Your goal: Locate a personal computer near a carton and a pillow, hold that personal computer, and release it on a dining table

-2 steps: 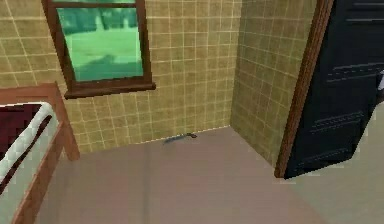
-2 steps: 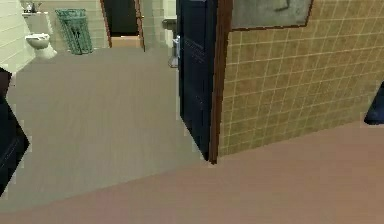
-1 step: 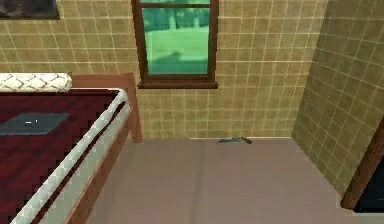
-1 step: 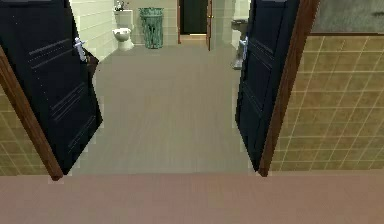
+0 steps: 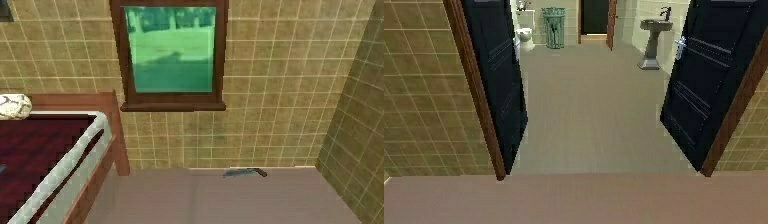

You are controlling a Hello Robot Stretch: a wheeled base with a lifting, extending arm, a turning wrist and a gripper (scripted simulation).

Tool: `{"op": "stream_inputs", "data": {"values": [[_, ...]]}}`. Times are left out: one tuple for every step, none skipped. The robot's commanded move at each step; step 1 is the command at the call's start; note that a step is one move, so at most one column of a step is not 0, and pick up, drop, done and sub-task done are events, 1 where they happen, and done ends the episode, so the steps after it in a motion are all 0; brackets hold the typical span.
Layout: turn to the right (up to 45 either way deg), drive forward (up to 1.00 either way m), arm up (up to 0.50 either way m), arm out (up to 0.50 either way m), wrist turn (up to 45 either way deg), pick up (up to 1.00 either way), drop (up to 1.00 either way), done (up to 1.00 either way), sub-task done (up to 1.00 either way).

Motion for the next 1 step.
{"op": "stream_inputs", "data": {"values": [[-45.0,0.0,0.0,0.0,0.0,0.0,0.0,0.0,0.0]]}}
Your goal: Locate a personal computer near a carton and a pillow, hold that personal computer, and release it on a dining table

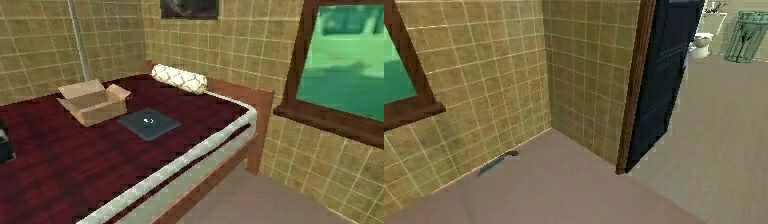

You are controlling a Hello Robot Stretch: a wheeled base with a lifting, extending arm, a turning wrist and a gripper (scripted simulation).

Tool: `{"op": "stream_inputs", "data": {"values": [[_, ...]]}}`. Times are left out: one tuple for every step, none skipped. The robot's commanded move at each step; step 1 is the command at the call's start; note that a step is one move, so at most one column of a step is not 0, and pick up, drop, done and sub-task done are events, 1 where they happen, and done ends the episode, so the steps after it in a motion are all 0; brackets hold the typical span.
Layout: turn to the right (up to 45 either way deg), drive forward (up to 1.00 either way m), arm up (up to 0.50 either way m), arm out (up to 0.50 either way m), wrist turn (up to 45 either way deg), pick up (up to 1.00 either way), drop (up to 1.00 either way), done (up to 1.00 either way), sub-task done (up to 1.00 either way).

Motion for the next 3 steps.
{"op": "stream_inputs", "data": {"values": [[42.0,0.0,0.0,0.0,0.0,0.0,0.0,0.0,0.0],[0.0,0.95,0.0,0.0,0.0,0.0,0.0,0.0,0.0],[-45.0,0.0,0.0,0.0,0.0,0.0,0.0,0.0,0.0]]}}
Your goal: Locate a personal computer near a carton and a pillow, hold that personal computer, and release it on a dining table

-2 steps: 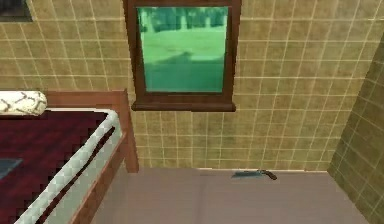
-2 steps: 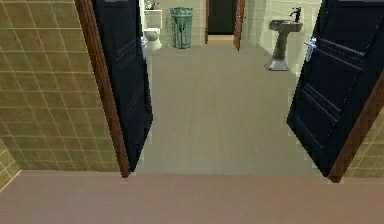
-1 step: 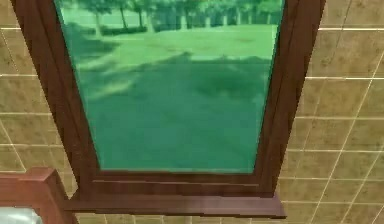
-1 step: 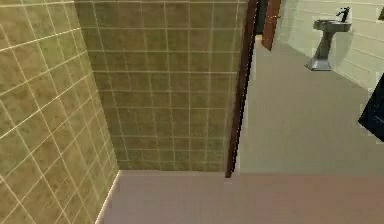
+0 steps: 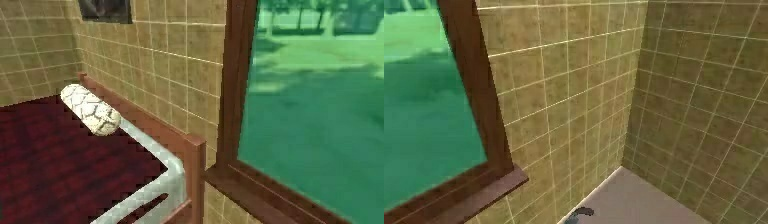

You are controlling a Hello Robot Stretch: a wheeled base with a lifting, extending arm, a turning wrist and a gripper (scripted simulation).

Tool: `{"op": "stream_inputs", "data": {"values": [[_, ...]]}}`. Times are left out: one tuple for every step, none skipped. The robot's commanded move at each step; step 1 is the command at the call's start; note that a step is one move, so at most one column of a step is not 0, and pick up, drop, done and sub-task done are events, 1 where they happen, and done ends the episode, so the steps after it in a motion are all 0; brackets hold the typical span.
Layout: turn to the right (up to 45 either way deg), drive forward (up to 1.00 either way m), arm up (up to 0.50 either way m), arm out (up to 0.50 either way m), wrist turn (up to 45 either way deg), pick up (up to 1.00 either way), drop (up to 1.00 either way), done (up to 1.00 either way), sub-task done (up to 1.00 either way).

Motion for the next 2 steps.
{"op": "stream_inputs", "data": {"values": [[-45.0,0.0,0.0,0.0,0.0,0.0,0.0,0.0,0.0],[-45.0,0.0,0.0,0.0,0.0,0.0,0.0,0.0,0.0]]}}
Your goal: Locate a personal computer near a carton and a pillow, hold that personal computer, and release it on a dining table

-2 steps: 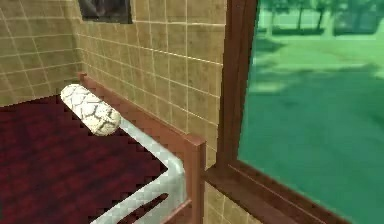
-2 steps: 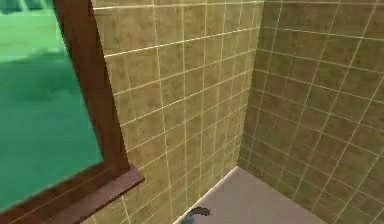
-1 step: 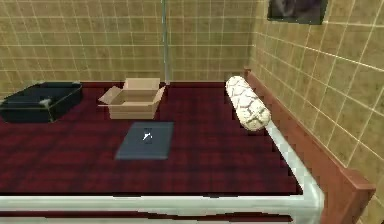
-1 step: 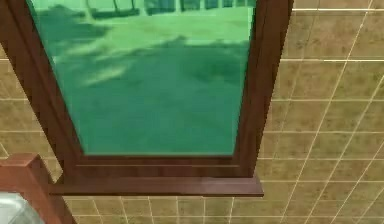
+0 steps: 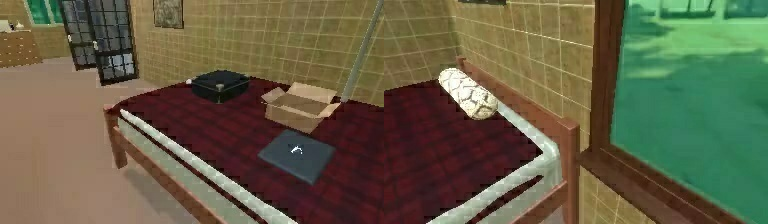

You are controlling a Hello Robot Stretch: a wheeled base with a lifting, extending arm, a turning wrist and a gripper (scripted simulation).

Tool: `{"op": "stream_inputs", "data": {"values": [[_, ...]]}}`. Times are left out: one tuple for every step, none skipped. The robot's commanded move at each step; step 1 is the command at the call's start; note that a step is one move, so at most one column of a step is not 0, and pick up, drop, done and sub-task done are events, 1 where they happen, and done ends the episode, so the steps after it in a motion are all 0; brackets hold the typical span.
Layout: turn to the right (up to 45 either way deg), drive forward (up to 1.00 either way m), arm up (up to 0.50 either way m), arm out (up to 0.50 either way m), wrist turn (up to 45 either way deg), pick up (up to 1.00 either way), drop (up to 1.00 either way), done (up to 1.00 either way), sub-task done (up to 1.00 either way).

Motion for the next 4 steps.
{"op": "stream_inputs", "data": {"values": [[-45.0,0.0,0.0,0.0,0.0,0.0,0.0,0.0,0.0],[-12.0,0.0,0.0,0.0,0.0,0.0,0.0,0.0,0.0],[45.0,0.0,0.0,0.0,0.0,0.0,0.0,0.0,0.0],[18.0,0.0,0.0,0.0,0.0,0.0,0.0,0.0,0.0]]}}
